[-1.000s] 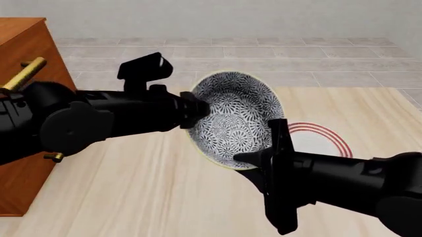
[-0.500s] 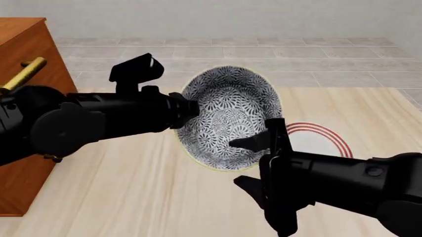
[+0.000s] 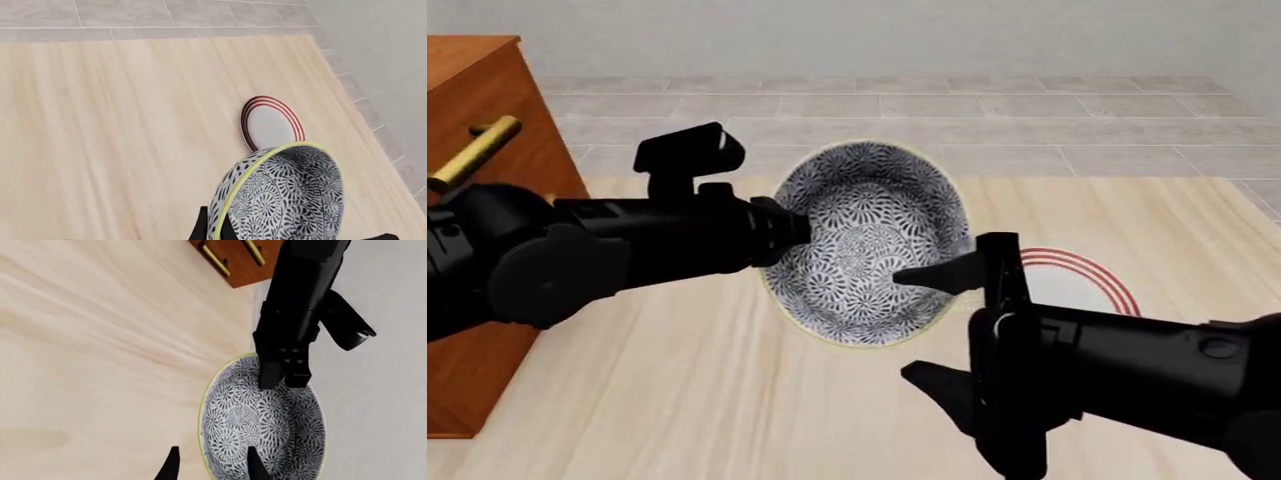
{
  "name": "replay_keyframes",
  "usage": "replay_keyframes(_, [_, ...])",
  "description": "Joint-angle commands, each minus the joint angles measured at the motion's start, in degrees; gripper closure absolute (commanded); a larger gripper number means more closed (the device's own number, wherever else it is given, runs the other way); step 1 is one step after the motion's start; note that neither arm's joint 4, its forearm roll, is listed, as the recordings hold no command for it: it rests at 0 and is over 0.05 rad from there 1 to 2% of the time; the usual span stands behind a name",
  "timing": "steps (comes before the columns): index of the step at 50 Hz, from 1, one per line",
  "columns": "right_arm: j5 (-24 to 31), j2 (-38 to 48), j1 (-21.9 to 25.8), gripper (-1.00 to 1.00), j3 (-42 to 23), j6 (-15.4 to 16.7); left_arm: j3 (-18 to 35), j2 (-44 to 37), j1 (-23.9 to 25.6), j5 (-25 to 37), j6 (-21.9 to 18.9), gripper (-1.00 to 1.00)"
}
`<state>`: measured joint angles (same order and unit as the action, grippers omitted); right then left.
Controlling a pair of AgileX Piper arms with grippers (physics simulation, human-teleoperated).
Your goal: Put the bowl on top of the cabinet.
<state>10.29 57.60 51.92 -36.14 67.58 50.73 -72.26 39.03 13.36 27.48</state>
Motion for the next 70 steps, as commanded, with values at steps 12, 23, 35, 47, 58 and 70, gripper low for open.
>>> replay_keyframes(12, [0.7, -3.7, 0.4, -1.00, 1.4, -0.6, 0.1, 1.1, -3.9, -0.6, -0.2, 1.00])
replay_keyframes(23, [0.4, -11.1, -3.5, -1.00, 4.6, -4.2, 1.1, 2.9, -5.3, 0.9, 0.6, 1.00])
replay_keyframes(35, [0.9, -16.1, -6.4, -1.00, 2.4, -14.2, 1.2, 6.3, -5.4, 2.4, 1.3, 1.00])
replay_keyframes(47, [-2.2, -21.7, -8.9, -1.00, 4.3, -26.9, -0.3, 9.4, -4.7, 2.9, 3.6, 1.00])
replay_keyframes(58, [-5.4, -29.8, -12.7, -1.00, 9.0, -37.4, -1.4, 12.6, -5.2, 2.7, 6.1, 1.00])
replay_keyframes(70, [-5.8, -44.4, -20.8, -1.00, 16.7, -47.9, -3.0, 17.6, -5.6, 3.1, 7.6, 1.00])
